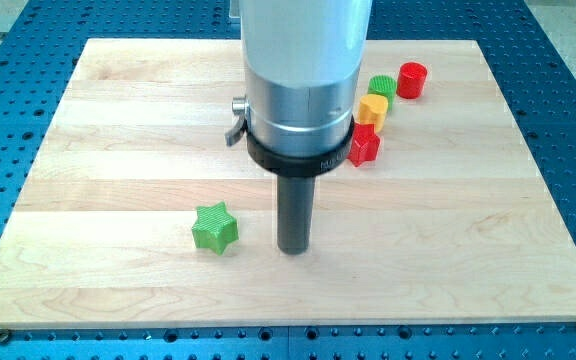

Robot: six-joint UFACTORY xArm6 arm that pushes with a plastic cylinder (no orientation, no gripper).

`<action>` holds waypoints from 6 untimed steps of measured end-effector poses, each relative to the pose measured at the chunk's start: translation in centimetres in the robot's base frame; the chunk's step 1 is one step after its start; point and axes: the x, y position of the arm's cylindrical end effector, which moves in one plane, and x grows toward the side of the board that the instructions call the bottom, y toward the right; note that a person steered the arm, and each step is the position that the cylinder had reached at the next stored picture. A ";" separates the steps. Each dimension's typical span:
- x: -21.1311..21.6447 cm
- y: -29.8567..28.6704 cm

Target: Place your arm horizontal to the green star

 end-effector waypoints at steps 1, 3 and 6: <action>-3.8 -2.6; -4.5 -9.7; -4.2 -20.5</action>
